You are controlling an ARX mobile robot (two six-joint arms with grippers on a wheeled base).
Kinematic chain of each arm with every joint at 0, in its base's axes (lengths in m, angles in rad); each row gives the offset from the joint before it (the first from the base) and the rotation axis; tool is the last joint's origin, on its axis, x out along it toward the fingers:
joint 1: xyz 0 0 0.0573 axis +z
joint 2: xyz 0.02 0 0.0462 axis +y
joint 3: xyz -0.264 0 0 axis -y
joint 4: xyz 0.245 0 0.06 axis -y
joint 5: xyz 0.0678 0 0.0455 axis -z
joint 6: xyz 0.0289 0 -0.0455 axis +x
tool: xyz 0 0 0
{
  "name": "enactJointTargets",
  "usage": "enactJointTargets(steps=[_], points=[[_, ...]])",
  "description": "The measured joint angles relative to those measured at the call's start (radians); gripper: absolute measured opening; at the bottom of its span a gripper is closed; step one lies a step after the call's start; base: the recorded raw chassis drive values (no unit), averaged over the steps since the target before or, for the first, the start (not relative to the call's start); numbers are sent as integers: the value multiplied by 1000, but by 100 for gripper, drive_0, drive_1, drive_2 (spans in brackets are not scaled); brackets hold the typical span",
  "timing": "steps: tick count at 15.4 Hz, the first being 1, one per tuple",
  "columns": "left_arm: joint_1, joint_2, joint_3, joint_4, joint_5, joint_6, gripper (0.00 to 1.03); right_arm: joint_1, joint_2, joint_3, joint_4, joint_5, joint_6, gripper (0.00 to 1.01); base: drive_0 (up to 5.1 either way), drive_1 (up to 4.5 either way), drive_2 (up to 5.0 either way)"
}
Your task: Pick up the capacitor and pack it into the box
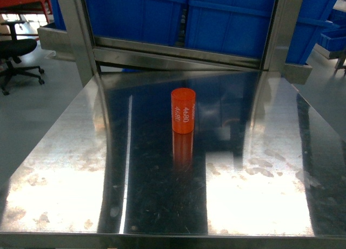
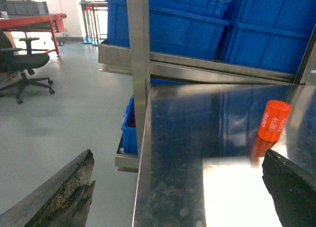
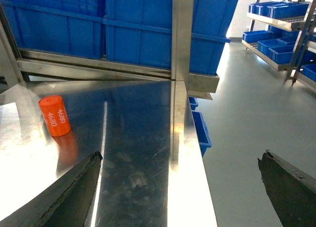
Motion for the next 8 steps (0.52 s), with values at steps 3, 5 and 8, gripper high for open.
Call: enactJointTargets(steps=[3,5,8], points=[[0,0,0,-1,0,0,98,0,0,0,1,0,0,98,0,0,0],[0,0,0,-1,0,0,98,0,0,0,0,0,0,98,0,0,0],[50,60,11,-7,114,-39,98,0,0,0,0,1,0,98,0,0,0]])
